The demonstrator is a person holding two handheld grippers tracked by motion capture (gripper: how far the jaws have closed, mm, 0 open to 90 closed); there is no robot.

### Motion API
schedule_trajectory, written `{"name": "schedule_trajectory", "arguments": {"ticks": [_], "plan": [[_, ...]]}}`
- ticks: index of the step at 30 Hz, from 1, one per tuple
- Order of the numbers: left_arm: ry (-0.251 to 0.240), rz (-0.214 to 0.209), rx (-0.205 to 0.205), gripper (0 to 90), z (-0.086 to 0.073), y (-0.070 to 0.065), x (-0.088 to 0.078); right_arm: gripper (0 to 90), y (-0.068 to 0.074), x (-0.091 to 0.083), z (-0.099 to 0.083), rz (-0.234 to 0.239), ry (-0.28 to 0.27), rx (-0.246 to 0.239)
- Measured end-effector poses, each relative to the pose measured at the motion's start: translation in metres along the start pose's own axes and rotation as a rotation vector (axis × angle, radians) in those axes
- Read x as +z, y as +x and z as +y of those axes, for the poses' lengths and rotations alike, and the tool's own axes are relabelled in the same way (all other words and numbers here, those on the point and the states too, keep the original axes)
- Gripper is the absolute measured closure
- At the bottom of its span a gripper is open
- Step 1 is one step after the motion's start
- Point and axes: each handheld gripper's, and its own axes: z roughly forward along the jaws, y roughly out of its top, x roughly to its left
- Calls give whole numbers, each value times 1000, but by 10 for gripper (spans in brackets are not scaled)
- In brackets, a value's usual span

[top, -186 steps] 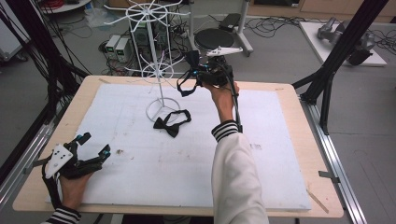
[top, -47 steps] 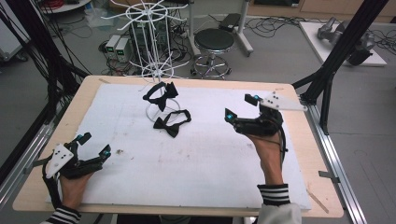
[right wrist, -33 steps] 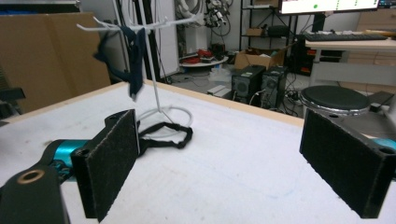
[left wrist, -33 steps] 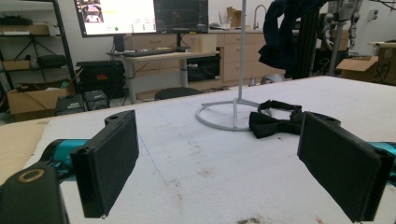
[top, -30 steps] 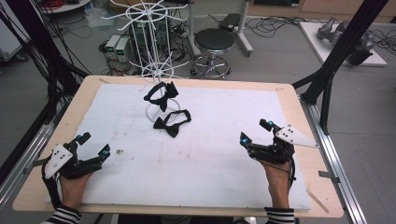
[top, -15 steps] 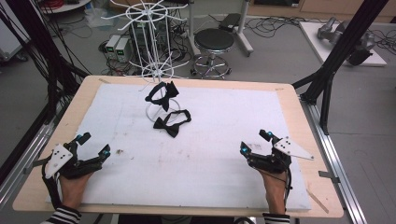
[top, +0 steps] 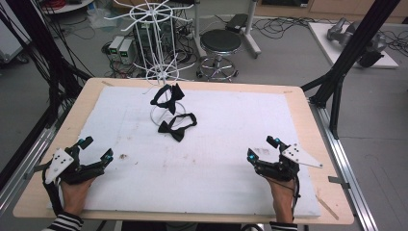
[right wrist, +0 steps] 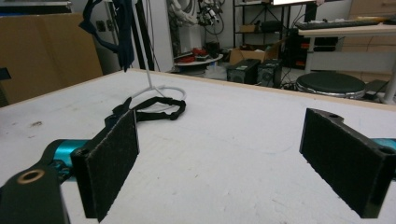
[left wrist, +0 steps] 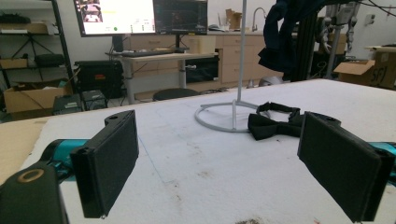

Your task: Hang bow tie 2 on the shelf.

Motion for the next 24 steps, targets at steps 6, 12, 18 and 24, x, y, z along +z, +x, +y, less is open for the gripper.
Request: {"name": "schedule_trajectory", "arguments": {"ticks": [6,12,18,24], "plan": [[-4,-13,1,128,4,1,1,112,-2,-2,0,-2,5,14],[-5,-27,5,128,9,2,0,112,-2,-2,-1,2,19,5],[10,-69,30,128,19,4,2,112,-2,-3,-1,7,27,-1],[34,-135,79,128,36,2,10,112,-3,-5,-1,9,26,-1]]}}
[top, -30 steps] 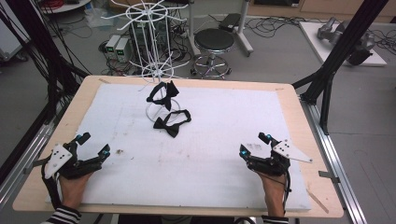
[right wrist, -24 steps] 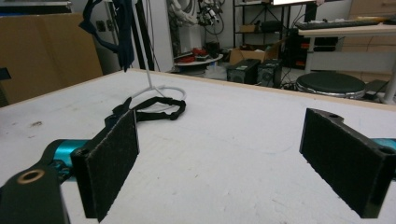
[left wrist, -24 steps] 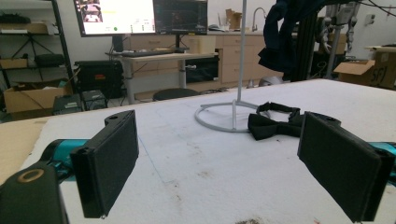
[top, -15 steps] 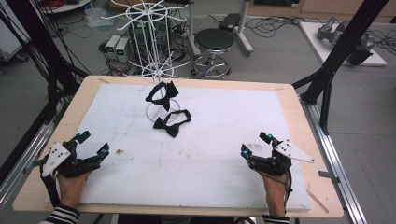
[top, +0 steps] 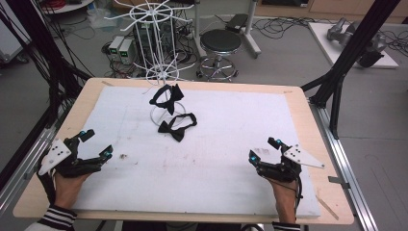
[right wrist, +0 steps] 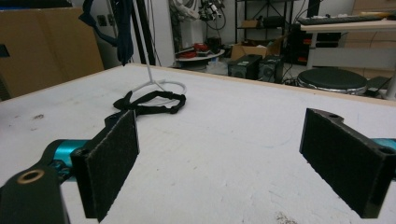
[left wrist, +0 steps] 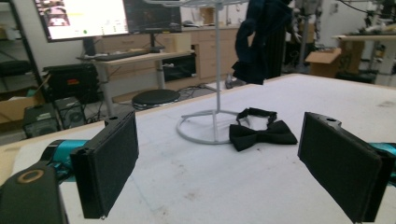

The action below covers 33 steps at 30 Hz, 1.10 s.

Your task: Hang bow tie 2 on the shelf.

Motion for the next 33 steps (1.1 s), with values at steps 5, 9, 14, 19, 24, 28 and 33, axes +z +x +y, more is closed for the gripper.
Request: {"name": "schedule_trajectory", "arguments": {"ticks": [5,9,14,19,24,28,33], "plan": [[36,-76,53,128,13,-3,10,112,-1,-4,-4,0,-15,-6],[77,-140,91,128,22,-5,22,112,-2,-7,-9,-7,-22,3],[103,-192,121,128,33,-8,36,112,-2,-9,-13,-6,-34,4],[131,-230,149,129,41,-9,48,112,-2,-9,-17,1,-47,-3],[180,-263,176,129,46,-11,61,112,-2,-8,-21,13,-56,-2],[211,-284,181,129,48,-13,74,112,-3,-7,-25,16,-59,4],[248,-309,180,128,48,-15,89,112,-3,-7,-26,18,-61,6]]}}
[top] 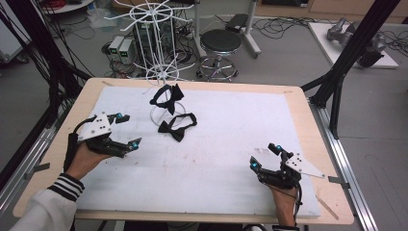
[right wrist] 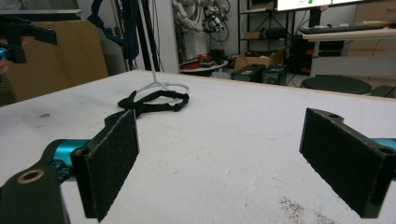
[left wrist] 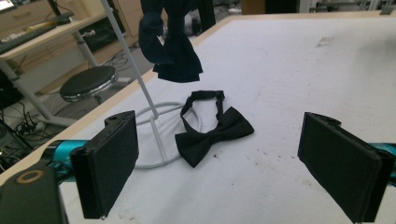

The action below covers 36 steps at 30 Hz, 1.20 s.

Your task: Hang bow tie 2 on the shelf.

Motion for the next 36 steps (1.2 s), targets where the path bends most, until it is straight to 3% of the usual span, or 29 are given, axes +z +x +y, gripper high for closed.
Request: {"name": "schedule_trajectory", "arguments": {"ticks": [13,20,36], "plan": [[69,-69,-21,129,17,6,31,112,-1,2,-2,8,-18,3],[111,-90,-4,129,25,5,46,112,-3,4,-3,11,-18,9],[191,-119,27,131,17,0,66,111,-2,7,-7,16,-4,10]]}}
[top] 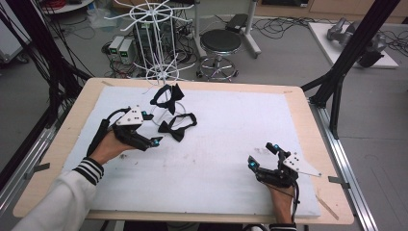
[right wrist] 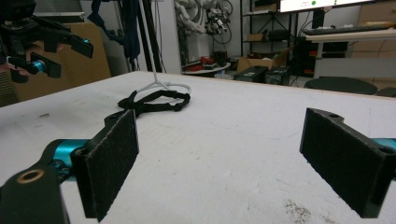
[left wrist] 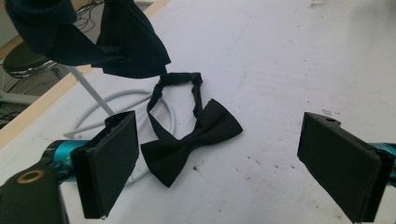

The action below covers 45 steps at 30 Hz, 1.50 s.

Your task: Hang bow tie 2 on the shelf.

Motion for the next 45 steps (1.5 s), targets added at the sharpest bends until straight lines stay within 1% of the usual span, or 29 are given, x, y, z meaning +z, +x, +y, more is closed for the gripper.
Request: {"name": "schedule_trajectory", "arguments": {"ticks": [1,3,4,5,6,7,9,12,14,16,18,21,23,24,25,26,27,28,31,32,33,35,36,37,41,43,45], "plan": [[3,-3,3,131,0,0,0,111,0,1,0,1,-7,-9],[8,-3,1,131,0,0,2,111,-1,2,0,2,-1,-13],[9,-4,-2,131,-1,0,3,111,-1,2,-1,6,3,-7],[15,-7,0,131,-1,0,3,111,-1,3,-1,6,3,-14],[20,-8,3,131,-1,0,4,111,0,3,-1,7,11,-7],[21,-10,-1,132,-2,0,6,111,0,3,-2,7,10,-11],[31,-11,8,132,-2,0,7,111,0,4,-2,9,16,-13],[32,-16,6,132,-1,-1,9,111,1,4,-2,9,20,-15],[34,-20,6,132,1,-2,10,111,1,4,-2,11,20,-15],[42,-26,20,132,6,-2,10,111,0,4,-2,13,18,-17],[31,-33,13,132,10,-2,11,111,1,4,-2,10,20,-13],[41,-39,19,132,12,-2,14,111,1,4,-2,9,20,-21],[45,-39,14,132,12,-2,17,111,1,4,-3,12,18,-31],[53,-38,16,132,11,-2,18,111,2,4,-3,11,15,-34],[50,-40,14,132,11,-2,19,111,2,3,-3,12,12,-31],[56,-40,16,132,11,-2,20,111,2,3,-3,12,4,-39],[58,-40,15,133,11,-2,21,111,2,2,-4,12,2,-30],[63,-42,18,134,11,-1,22,111,2,2,-4,12,-6,-34],[69,-39,20,135,11,0,26,111,3,2,-4,10,-6,-31],[74,-37,25,136,11,1,28,111,3,2,-4,8,-3,-33],[81,-36,24,136,11,1,29,111,3,2,-4,10,-9,-45],[86,-37,22,136,12,2,31,111,4,2,-4,7,-10,-52],[92,-36,29,137,12,3,32,111,4,1,-4,3,-10,-52],[92,-35,27,138,12,3,33,111,4,1,-5,7,-9,-48],[104,-49,36,144,13,4,38,111,5,1,-5,6,-14,-55],[118,-52,41,150,12,5,42,111,5,1,-5,8,-12,-56],[125,-58,36,150,11,6,45,111,5,1,-5,6,-17,-60]]}}
